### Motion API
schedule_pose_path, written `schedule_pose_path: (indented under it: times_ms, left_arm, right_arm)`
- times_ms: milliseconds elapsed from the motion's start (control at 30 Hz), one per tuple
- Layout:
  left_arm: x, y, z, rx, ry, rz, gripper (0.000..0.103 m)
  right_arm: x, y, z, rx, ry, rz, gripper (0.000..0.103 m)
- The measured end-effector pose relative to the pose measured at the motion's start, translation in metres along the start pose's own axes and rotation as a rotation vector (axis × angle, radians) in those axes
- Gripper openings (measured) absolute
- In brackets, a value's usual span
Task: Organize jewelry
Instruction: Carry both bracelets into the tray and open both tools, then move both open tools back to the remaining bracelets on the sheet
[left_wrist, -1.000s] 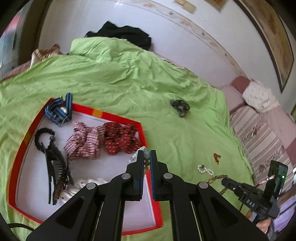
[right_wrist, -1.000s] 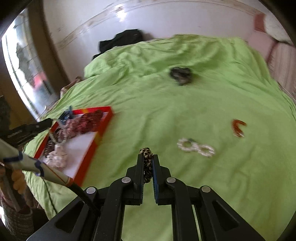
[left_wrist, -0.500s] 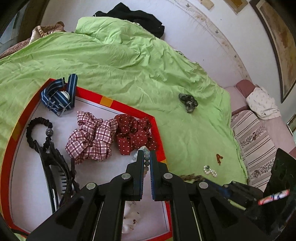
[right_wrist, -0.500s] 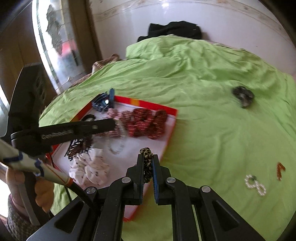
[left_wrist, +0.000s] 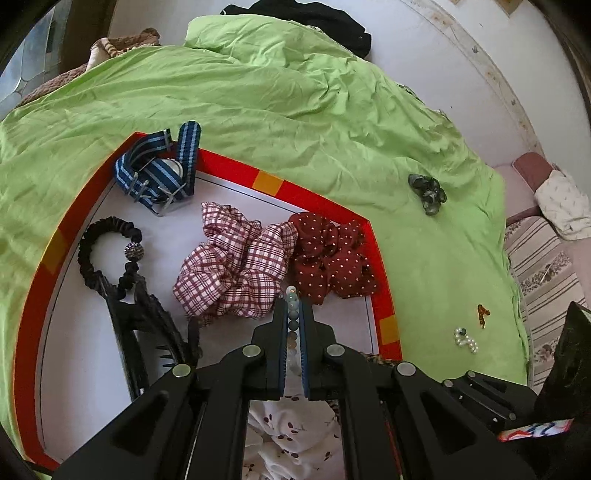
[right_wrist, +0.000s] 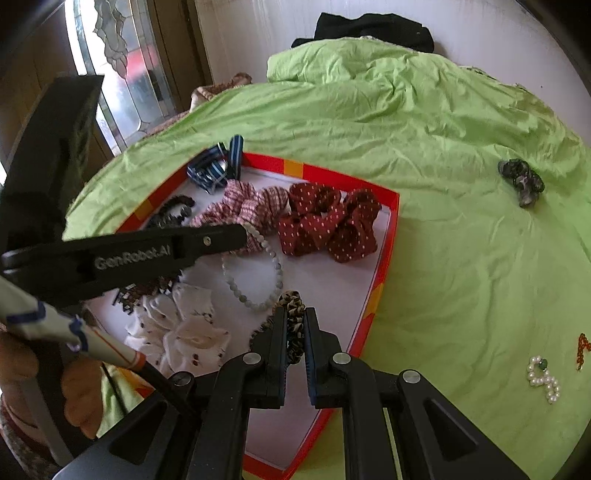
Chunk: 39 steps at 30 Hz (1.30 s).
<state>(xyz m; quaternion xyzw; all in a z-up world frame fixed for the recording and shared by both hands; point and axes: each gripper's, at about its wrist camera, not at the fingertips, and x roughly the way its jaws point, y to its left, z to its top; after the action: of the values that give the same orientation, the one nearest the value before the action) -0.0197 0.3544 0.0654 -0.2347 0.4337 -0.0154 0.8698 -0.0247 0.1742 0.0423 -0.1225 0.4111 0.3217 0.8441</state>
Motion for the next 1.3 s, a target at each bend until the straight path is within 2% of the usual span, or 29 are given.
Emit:
schedule_pose_path:
  times_ms: [300,533,567,600,633,700,867,933,1100,1300]
  left_arm:
    - [0.008,-0.003,-0.001,0.015,0.016,0.039,0.005]
    - [0.001,-0.005,-0.003,0.016,-0.007,0.014,0.006]
    - [0.000,-0.006,-0.003,0.017,-0.009,0.012,0.008]
    - [-0.002,-0.006,-0.004,0.017,-0.012,0.009,0.014]
    - [-0.004,-0.007,-0.005,0.016,-0.018,0.005,0.023]
    - [-0.007,-0.008,-0.006,0.019,-0.033,-0.002,0.028]
    - [-0.017,-0.014,-0.009,0.035,-0.064,-0.021,0.033]
    - [-0.020,-0.015,-0.010,0.040,-0.080,-0.021,0.038]
    - [-0.026,-0.018,-0.014,0.047,-0.109,-0.023,0.039]
    - [-0.033,-0.027,-0.021,0.082,-0.144,0.015,0.045]
  right_arm:
    - [0.005,-0.001,-0.005,-0.010,0.018,-0.024,0.010]
    - [0.002,0.000,-0.006,-0.021,0.006,-0.036,0.010]
    - [0.002,-0.001,-0.006,-0.019,0.005,-0.035,0.010]
    - [0.001,-0.001,-0.007,-0.018,0.004,-0.036,0.011]
    - [0.001,-0.001,-0.007,-0.016,0.003,-0.036,0.014]
    - [-0.001,-0.002,-0.008,-0.009,-0.002,-0.032,0.023]
    - [-0.008,-0.004,-0.011,-0.007,-0.017,-0.033,0.025]
    - [-0.012,-0.004,-0.013,-0.006,-0.024,-0.034,0.025]
    - [-0.021,-0.006,-0.019,0.002,-0.037,-0.031,0.027]
    - [-0.034,-0.017,-0.030,0.037,-0.048,-0.021,0.032]
